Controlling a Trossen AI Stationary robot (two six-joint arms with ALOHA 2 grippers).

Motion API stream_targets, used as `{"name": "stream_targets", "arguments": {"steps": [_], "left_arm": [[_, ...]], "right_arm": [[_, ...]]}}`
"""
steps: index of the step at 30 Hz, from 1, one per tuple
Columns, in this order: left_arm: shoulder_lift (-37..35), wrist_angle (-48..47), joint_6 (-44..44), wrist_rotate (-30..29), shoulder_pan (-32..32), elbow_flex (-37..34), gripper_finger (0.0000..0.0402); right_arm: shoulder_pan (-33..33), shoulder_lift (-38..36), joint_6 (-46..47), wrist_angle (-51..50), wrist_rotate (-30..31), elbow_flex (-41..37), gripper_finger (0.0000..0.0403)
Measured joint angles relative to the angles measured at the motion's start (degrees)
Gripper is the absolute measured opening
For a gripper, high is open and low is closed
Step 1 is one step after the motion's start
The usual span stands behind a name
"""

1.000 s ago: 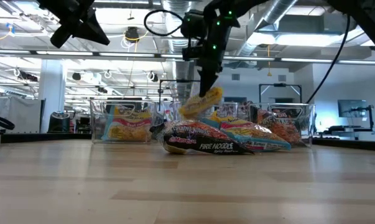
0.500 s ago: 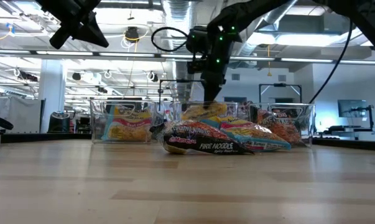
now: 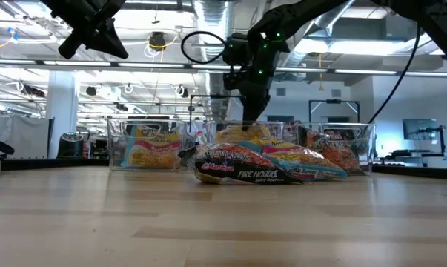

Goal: Sort Maruchan noodles
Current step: Put the yellow noodle pack into the middle transparent bin

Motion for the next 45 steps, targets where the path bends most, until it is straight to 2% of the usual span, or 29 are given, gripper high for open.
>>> {"name": "stream_targets", "arguments": {"steps": [5, 12, 18, 21, 32, 35, 45], "left_arm": [[0.0, 0.0, 0.7, 0.0, 0.3, 0.0, 0.0000], [0.0, 0.0, 1.7, -0.1, 0.3, 0.0, 0.0000], [0.0, 0.0, 1.8, -0.3, 0.3, 0.0, 0.0000], [0.0, 0.0, 3.0, -0.3, 0.3, 0.0, 0.0000], [0.0, 0.0, 4.1, -0.5, 0.3, 0.0, 0.0000], [0.0, 0.0, 4.1, -0.5, 0.3, 0.0, 0.0000], [0.0, 0.1, 4.1, -0.6, 0.4, 0.0, 0.0000]], "right_arm": [[0.0, -0.3, 2.4, -1.5, -2.8, 0.6, 0.0119], [-0.3, -0.4, 6.7, -7.1, -4.6, 5.7, 0.0122], [-0.3, -0.2, 10.0, -8.4, -19.9, 6.6, 0.0122], [-0.2, 0.9, 9.9, -9.4, -24.6, 6.3, 0.0122], [-1.0, 6.4, 9.9, -9.7, -26.8, 6.1, 0.0122], [-1.1, 7.9, 9.9, -9.3, -24.8, 5.7, 0.0122], [-2.7, 7.4, 9.4, -9.8, -24.3, 5.8, 0.0122]]}}
